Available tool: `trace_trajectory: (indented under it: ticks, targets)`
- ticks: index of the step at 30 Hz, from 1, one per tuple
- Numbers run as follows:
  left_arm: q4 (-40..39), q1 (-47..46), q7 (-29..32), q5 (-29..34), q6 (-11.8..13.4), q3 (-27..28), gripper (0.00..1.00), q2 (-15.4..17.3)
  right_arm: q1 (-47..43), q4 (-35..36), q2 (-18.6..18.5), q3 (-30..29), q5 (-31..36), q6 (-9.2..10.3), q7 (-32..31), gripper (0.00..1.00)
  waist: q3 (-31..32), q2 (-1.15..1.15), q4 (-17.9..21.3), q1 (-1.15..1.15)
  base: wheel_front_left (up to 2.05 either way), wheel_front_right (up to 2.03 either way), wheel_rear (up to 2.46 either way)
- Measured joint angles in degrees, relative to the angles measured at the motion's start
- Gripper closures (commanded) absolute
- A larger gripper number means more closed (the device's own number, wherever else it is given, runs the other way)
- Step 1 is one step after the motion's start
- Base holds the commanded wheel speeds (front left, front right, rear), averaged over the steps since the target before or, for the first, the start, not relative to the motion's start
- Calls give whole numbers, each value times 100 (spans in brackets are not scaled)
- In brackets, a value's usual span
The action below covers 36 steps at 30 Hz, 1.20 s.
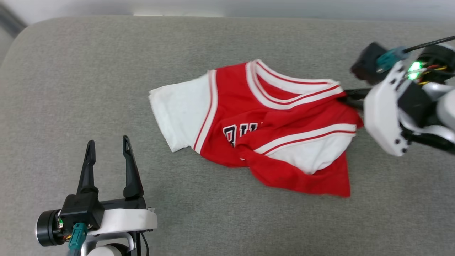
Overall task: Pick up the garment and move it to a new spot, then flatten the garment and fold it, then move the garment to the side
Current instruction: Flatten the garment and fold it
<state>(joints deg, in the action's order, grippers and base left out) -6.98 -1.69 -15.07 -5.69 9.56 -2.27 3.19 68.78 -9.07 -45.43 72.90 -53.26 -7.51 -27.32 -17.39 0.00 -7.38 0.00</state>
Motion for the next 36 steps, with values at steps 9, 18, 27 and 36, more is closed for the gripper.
trace_trajectory:
  ticks: [9, 18, 27, 36]
  targets:
    - [-11, -53, 0, 40, -135, -27, 0, -16, 44, -200, -839, -633, -488, 0, -235, 100, -157, 0, 181, 0, 0, 0, 0]
    - [73, -389, 0, 13, -186, -125, 0, -22, -268, -2448, -138, -925, -211, 0, -236, 100, -616, 0, 80, 0, 0, 0, 0]
    - [198, -537, 0, -20, -144, -181, 0, -26, -431, -3445, 348, -915, -63, 2, 125, 73, -704, 0, -36, 0, 0, 0, 0]
    - [261, -314, 0, 8, -124, -87, 0, -27, -444, -2865, -16, -1001, 182, 0, 1463, 0, -238, 0, 88, 0, 0, 0, 0]
